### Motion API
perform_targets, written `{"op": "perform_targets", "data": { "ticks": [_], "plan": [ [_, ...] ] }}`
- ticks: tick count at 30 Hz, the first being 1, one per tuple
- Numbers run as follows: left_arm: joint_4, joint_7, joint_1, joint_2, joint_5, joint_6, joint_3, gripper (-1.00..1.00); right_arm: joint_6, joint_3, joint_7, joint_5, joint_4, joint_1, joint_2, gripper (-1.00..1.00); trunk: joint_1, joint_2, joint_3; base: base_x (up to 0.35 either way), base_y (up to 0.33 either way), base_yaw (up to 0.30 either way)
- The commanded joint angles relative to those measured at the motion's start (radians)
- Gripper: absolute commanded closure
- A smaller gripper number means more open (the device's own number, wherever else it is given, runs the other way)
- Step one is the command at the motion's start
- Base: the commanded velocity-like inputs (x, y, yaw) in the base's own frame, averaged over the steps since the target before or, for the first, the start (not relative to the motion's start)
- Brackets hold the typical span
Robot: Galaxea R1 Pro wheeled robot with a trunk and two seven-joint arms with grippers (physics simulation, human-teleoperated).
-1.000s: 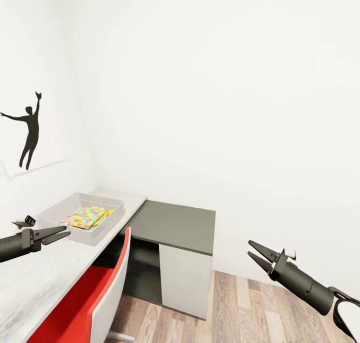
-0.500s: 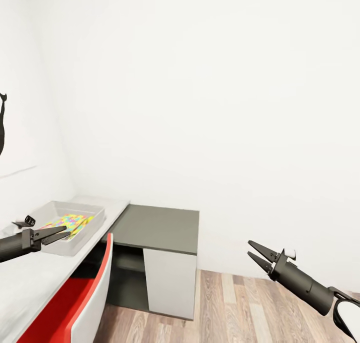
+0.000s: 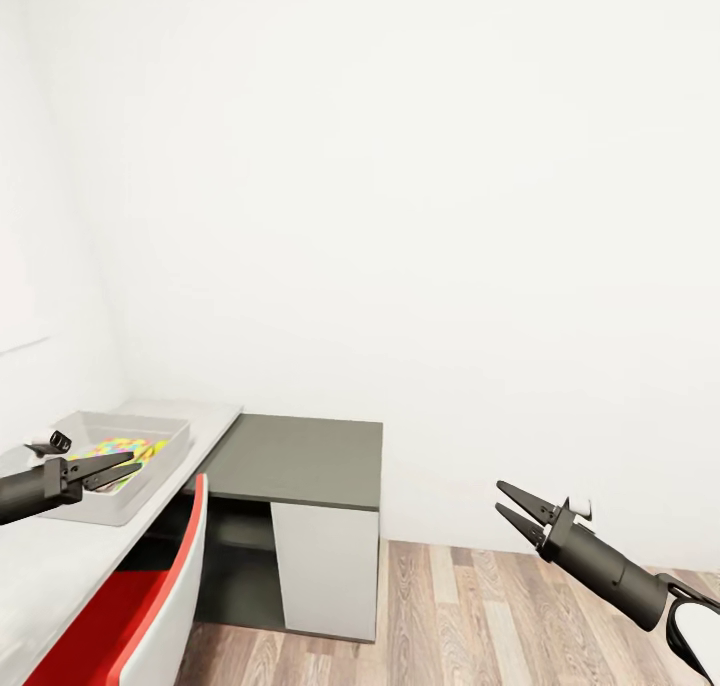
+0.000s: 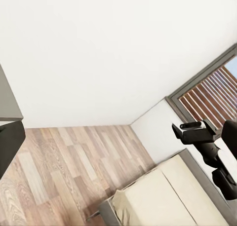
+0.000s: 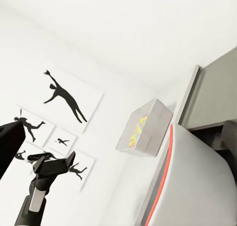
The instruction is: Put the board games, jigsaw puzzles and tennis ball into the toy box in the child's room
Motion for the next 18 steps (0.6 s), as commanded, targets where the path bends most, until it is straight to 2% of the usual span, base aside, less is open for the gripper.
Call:
{"op": "perform_targets", "data": {
  "ticks": [1,18],
  "plan": [
    [0.0,-0.004,0.0,0.0,-0.001,0.011,0.0,-1.0,0.006,-0.001,0.002,-0.001,0.0,0.0,0.0,-1.0,0.0,-0.001,-0.001,0.0,0.0,-0.062],
    [-0.001,-0.004,0.0,0.0,-0.001,0.011,0.0,-1.0,0.006,0.0,0.002,-0.002,0.0,0.0,0.0,-1.0,0.0,-0.001,-0.019,-0.012,0.0,-0.155]
  ]
}}
